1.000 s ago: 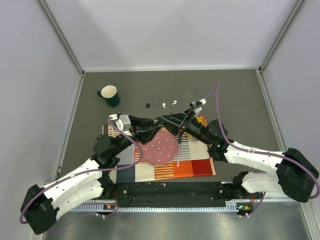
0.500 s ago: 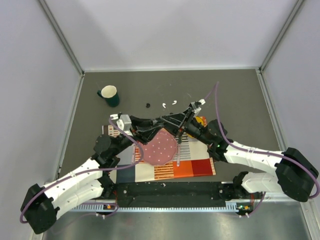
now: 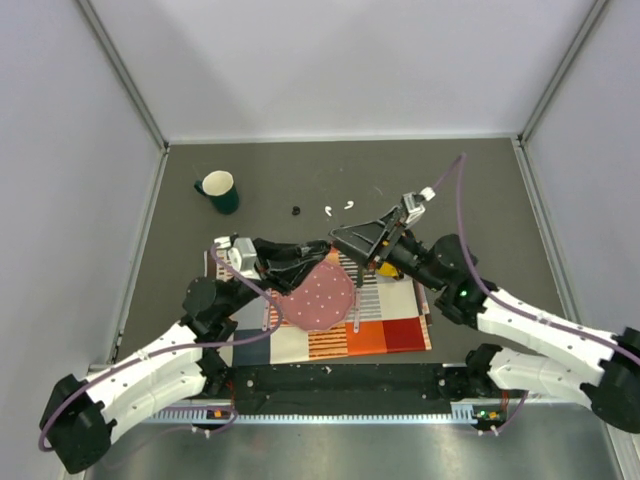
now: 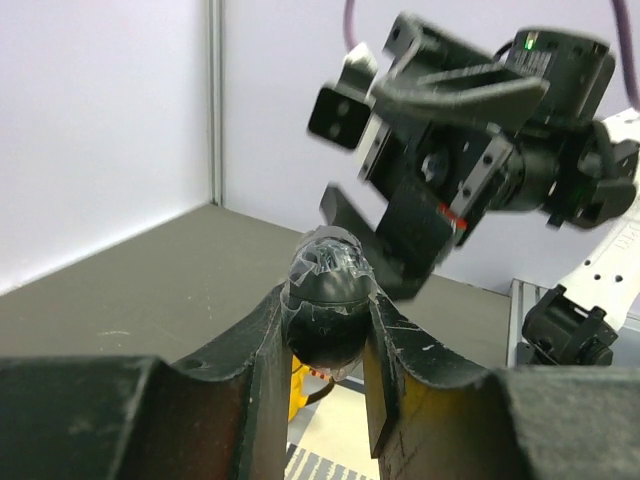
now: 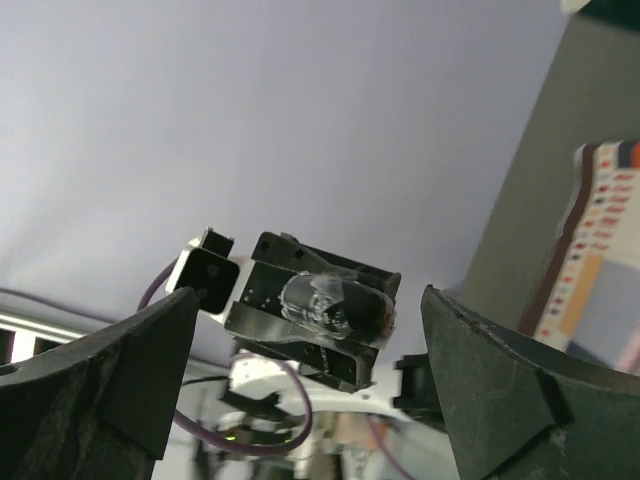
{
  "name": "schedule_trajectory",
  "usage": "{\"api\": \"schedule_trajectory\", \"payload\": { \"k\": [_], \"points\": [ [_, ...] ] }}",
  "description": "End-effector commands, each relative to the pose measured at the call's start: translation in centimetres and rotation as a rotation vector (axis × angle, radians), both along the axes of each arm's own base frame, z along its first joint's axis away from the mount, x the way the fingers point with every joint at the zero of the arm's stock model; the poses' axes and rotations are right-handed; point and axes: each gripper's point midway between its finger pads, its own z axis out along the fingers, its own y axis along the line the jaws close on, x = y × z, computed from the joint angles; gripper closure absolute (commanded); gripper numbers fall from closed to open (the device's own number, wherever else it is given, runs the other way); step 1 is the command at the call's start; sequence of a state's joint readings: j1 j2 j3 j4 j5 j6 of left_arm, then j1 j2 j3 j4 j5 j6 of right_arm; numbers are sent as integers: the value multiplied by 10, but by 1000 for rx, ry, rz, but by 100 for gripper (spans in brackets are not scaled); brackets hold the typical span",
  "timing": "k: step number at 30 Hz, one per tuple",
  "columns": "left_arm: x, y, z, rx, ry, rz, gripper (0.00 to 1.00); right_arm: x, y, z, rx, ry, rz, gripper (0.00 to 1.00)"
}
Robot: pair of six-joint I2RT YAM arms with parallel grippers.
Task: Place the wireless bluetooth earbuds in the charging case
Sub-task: Pick up the charging case at the center of the board, then open the charging case.
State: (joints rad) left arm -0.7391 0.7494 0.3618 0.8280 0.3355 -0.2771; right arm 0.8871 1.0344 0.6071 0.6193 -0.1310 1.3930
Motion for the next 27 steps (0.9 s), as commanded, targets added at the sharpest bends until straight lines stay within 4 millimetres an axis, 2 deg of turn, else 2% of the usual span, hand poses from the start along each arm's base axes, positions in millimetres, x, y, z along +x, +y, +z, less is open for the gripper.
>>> {"api": "schedule_trajectory", "payload": {
  "k": [1,2,3,4,5,7,9,10,14,18,27],
  "points": [
    [-15,18,20,-106,-142,27,100,4,-33,30,-221,-252,-159,7],
    [-17,22,16,-115,-148,35,100,5,-40,45,-292,-381,-195,7],
    [-16,27,18,-136,-145,56,100,4,-44,48,-342,-430,-203,7],
    [-18,29,18,-139,-152,60,100,2,-48,33,-449,-448,-180,7],
    [-21,33,21,-149,-163,66,100,-1,-50,42,-509,-563,-170,7],
    [-28,33,22,-148,-184,43,100,-8,-51,16,-641,-588,-89,7],
    [-36,35,21,-155,-199,19,100,-8,-50,6,-721,-637,-44,8],
    [-39,37,20,-163,-205,13,100,-16,-47,0,-732,-656,19,8],
    [-53,44,24,-202,-294,0,100,-23,-37,-6,-774,-719,133,10],
    [-52,40,16,-184,-273,-14,100,-36,-25,2,-738,-758,185,12],
    [-45,31,5,-158,-222,-36,100,-48,-13,14,-660,-781,227,14]
  ]
}}
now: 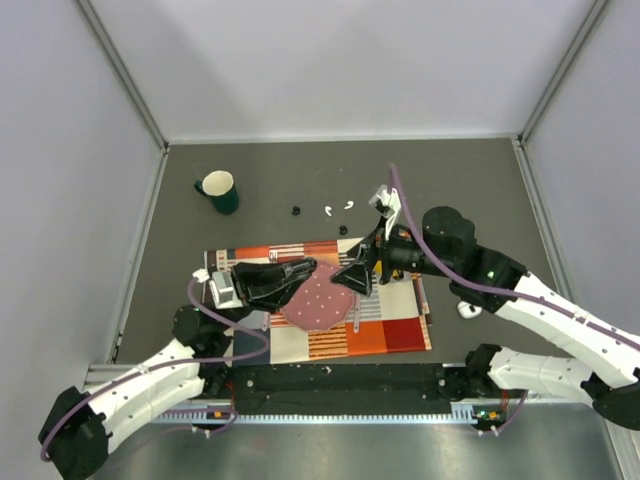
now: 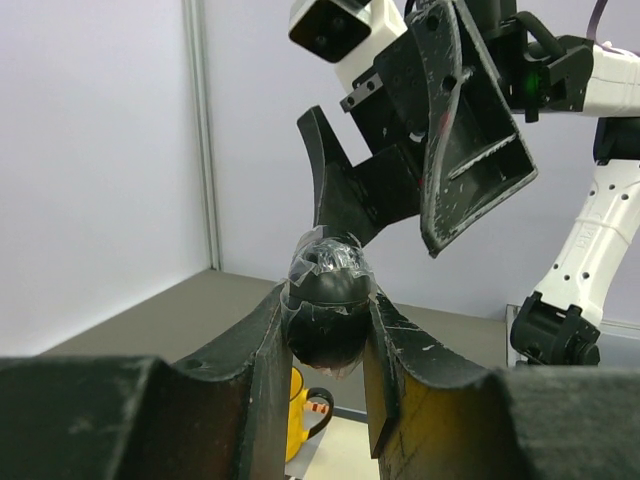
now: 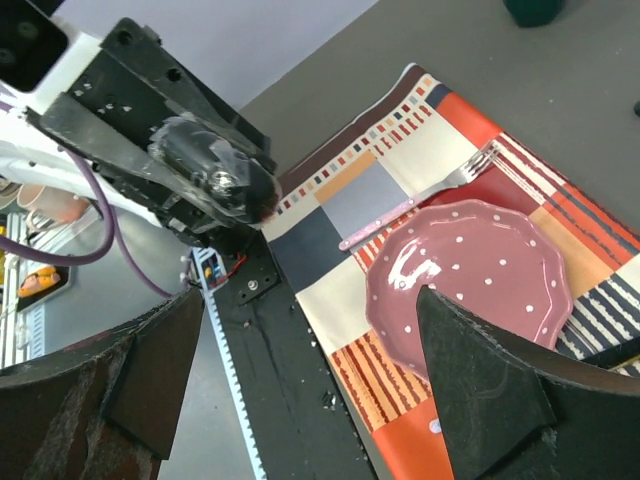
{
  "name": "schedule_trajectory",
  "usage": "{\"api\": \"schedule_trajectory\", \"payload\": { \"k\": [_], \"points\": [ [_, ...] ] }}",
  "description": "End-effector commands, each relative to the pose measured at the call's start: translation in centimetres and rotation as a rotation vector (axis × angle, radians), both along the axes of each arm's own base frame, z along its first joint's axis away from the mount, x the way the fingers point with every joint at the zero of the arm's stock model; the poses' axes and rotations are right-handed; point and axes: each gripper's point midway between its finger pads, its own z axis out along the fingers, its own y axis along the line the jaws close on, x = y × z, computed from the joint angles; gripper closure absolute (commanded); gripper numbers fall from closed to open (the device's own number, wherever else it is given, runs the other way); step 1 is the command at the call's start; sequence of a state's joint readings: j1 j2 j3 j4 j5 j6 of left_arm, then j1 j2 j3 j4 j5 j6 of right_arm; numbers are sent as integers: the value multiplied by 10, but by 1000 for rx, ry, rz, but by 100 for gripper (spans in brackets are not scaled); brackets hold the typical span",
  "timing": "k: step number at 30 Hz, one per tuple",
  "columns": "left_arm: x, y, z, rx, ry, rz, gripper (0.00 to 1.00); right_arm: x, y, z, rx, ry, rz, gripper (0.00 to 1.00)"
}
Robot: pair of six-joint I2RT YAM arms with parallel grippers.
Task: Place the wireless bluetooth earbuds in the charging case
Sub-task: Open the charging case.
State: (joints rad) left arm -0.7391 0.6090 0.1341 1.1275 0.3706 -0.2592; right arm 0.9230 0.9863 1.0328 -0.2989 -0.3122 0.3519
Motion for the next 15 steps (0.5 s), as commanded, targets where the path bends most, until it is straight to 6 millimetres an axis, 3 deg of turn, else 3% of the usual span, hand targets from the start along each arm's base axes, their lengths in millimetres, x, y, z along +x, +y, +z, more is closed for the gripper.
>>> {"api": "schedule_trajectory", "payload": {
  "k": [1,15],
  "points": [
    [-5,1,9,-29,-34,-17,100,-8,9,38,94,-59,54,14],
    [-8,-21,17,20,-42,-124,100,13,25,23,56,-36,10,22]
  ]
}}
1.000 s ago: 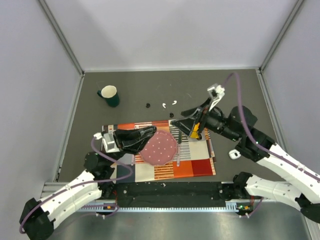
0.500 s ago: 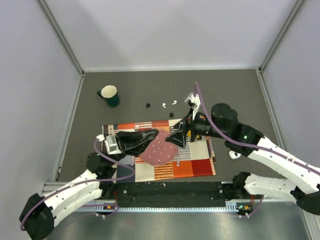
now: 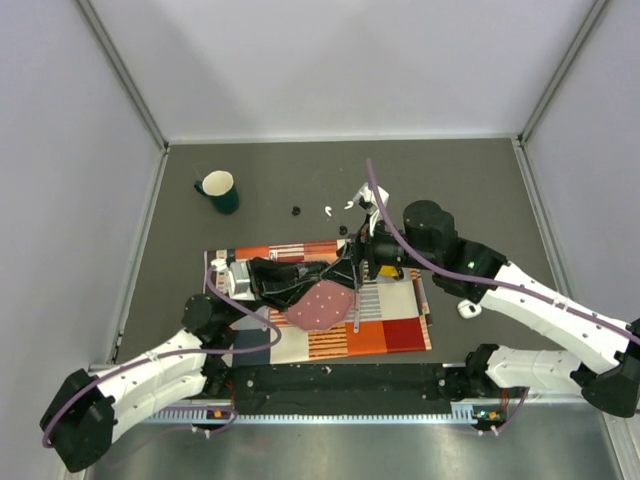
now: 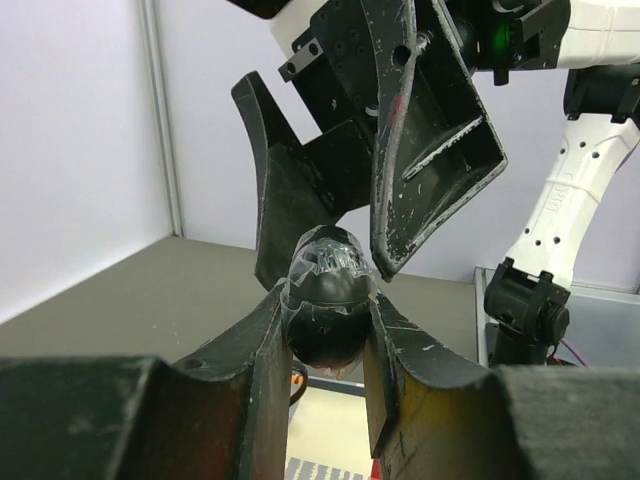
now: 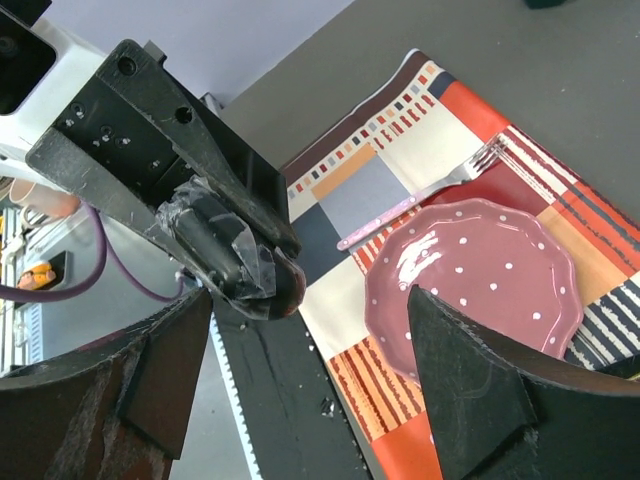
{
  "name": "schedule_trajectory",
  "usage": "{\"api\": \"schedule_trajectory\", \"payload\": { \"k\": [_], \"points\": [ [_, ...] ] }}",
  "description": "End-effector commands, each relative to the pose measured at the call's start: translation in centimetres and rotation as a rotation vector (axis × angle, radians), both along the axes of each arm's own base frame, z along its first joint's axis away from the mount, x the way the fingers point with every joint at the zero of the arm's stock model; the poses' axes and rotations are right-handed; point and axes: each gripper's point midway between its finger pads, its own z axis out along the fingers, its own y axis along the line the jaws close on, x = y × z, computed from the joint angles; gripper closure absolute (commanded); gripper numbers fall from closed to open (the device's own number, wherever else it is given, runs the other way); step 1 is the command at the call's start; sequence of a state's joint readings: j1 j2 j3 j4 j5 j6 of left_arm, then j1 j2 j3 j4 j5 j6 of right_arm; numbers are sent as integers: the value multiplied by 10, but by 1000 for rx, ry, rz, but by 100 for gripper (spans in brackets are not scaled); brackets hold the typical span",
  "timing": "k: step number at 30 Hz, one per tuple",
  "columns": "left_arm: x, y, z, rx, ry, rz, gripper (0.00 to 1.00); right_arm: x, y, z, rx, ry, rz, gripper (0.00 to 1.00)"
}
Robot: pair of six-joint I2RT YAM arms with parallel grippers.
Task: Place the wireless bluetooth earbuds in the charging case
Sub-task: Open the charging case.
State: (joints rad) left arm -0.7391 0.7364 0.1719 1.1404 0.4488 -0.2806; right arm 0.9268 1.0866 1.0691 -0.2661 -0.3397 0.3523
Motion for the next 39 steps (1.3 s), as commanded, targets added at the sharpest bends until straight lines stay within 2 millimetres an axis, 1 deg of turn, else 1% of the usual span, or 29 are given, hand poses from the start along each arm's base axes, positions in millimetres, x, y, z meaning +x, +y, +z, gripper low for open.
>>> {"api": "schedule_trajectory", "payload": {
  "k": [1,5,11,15,18,22,24,28,31,35,36,39],
  "points": [
    [-15,-2,33,-57,-87,-70,100,6,5,32,78,-61,-26,22],
    [-20,-5,31,-46,-90,-109,100,7,6,31,83,-43,-36,25],
    [-37,-3,31,-22,-132,-167,100,13,6,35,91,-47,-65,26],
    [-43,-2,26,16,-148,-178,100,14,8,48,114,-51,-56,27],
    [-44,-1,22,33,-139,-173,100,18,9,53,123,-45,-51,27],
    [-42,1,18,34,-132,-153,100,18,11,58,136,-42,-38,27],
    [-40,3,16,28,-121,-136,100,15,13,60,144,-37,-16,27],
    [-29,7,15,11,-89,-75,100,11,15,66,169,-31,8,20],
    [-23,10,10,9,-61,-37,100,10,12,75,192,-39,9,17],
    [-17,14,4,2,-35,3,100,21,5,84,208,-49,-36,13],
    [-16,14,3,5,-29,7,100,29,1,84,210,-38,-64,13],
    [-15,18,3,-8,-26,23,100,36,-4,86,216,-28,-75,12]
  ]
}}
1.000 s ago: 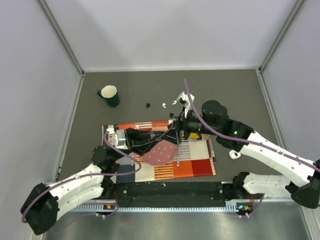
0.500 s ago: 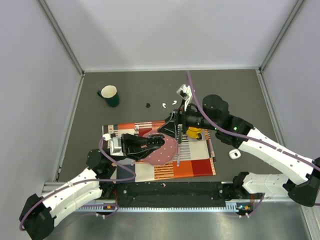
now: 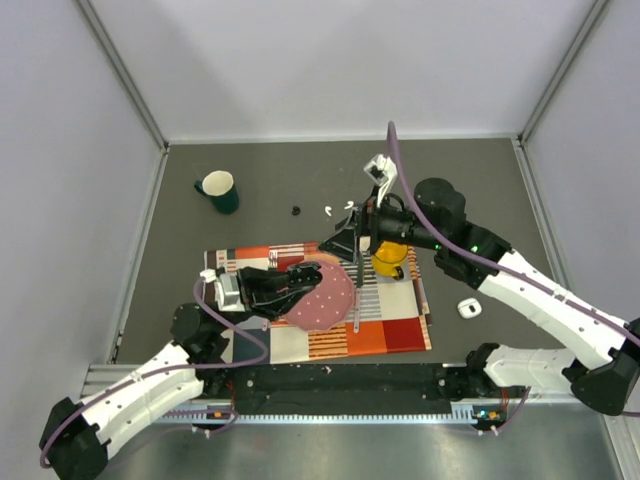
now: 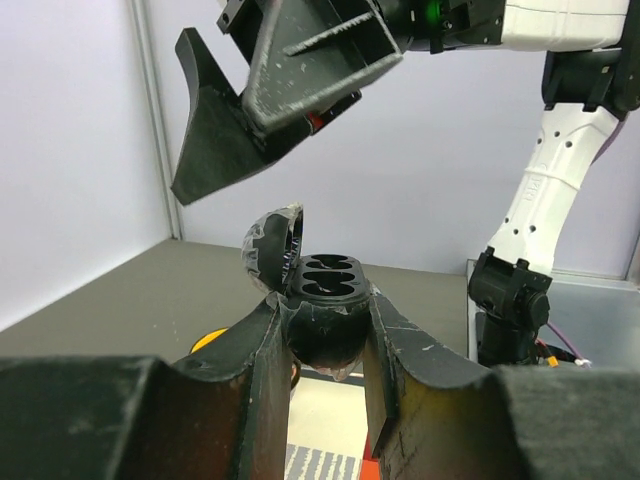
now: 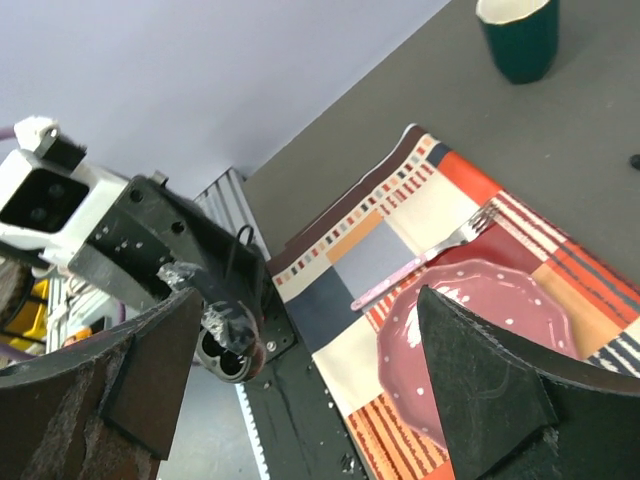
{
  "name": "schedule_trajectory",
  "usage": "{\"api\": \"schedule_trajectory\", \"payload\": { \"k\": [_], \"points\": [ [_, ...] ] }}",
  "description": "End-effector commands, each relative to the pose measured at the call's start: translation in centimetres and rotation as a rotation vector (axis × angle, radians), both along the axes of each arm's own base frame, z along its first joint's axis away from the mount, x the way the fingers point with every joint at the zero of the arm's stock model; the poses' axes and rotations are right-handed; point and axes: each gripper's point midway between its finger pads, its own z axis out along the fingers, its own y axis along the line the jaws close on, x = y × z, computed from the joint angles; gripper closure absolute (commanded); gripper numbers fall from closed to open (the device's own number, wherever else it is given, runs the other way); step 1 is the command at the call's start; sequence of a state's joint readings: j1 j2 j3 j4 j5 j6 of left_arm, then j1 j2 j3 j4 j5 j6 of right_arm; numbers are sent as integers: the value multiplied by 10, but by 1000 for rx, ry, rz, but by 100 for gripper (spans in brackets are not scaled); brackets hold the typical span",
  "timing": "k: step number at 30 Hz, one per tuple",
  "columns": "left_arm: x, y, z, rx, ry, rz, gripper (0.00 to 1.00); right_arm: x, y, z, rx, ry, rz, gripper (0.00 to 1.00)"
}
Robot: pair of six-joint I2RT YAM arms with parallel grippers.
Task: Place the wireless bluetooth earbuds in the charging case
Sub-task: Open the charging case, then pick up the earbud from the center of the board.
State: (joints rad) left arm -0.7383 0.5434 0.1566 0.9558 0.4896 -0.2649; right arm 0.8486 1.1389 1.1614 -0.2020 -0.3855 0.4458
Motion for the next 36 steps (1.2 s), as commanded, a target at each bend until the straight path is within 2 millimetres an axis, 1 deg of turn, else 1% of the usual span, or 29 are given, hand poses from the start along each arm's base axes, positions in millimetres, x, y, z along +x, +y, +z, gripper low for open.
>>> {"api": "schedule_trajectory", "payload": {
  "k": [1,3,4,5,7,8,10,11,13,14,15,16,17,19,20,21,22,23,24,25,27,28,30,31,33,34,35,36],
  "points": [
    [6,8,4,-36,0,57,100,9,-10,45,96,-63,-26,12],
    [8,12,6,-51,0,79,100,9,-11,45,85,-81,-19,12],
    [8,13,7,-54,-1,86,100,10,-13,41,70,-75,-26,11],
    [8,14,9,-60,-6,92,100,15,-16,40,59,-90,-51,11],
    [11,17,12,-69,-12,116,100,23,-21,33,22,-79,-91,11],
    [11,18,13,-72,-11,126,100,36,-28,31,2,-84,-143,11],
    [14,22,18,-80,-24,154,100,53,-37,23,-36,-66,-213,11],
    [15,23,21,-77,-28,166,100,73,-51,14,-76,-28,-288,13],
    [19,26,26,-66,-56,204,100,94,-63,0,-113,31,-359,18],
    [19,28,37,-70,-77,216,100,104,-70,-6,-129,67,-403,18],
    [23,27,36,-41,-87,240,100,122,-77,-22,-165,107,-451,18],
    [24,28,40,-37,-102,253,100,131,-80,-27,-180,124,-479,19],
    [24,31,54,-50,-131,268,100,138,-83,-31,-195,143,-502,19],
    [28,34,64,-44,-154,307,100,158,-88,-53,-250,177,-566,22],
    [33,40,77,-70,-148,349,100,165,-88,-54,-259,178,-584,22],
    [35,42,81,-79,-139,365,100,174,-87,-72,-300,209,-595,25],
    [36,45,86,-95,-137,374,100,181,-87,-70,-310,204,-609,28],
    [35,46,86,-103,-130,374,100,185,-86,-75,-324,209,-614,29],
    [31,47,89,-131,-122,353,100,193,-83,-92,-356,234,-615,30],
    [28,49,83,-147,-113,340,100,199,-82,-94,-364,236,-615,32],
    [23,54,80,-197,-97,327,100,207,-78,-110,-385,267,-615,35],
    [21,59,73,-218,-99,333,100,215,-73,-127,-405,297,-603,37],
    [22,62,67,-224,-90,350,100,222,-69,-143,-427,325,-598,44],
    [22,63,64,-213,-83,354,100,229,-65,-160,-449,355,-592,45],
    [20,63,64,-202,-90,351,100,233,-59,-174,-457,385,-574,47],
    [18,65,67,-205,-96,352,100,237,-57,-176,-456,389,-574,48],
    [18,65,66,-195,-90,353,100,240,-56,-193,-475,419,-571,50],
    [18,65,66,-190,-94,357,100,243,-55,-198,-478,430,-567,52]
  ]
}}
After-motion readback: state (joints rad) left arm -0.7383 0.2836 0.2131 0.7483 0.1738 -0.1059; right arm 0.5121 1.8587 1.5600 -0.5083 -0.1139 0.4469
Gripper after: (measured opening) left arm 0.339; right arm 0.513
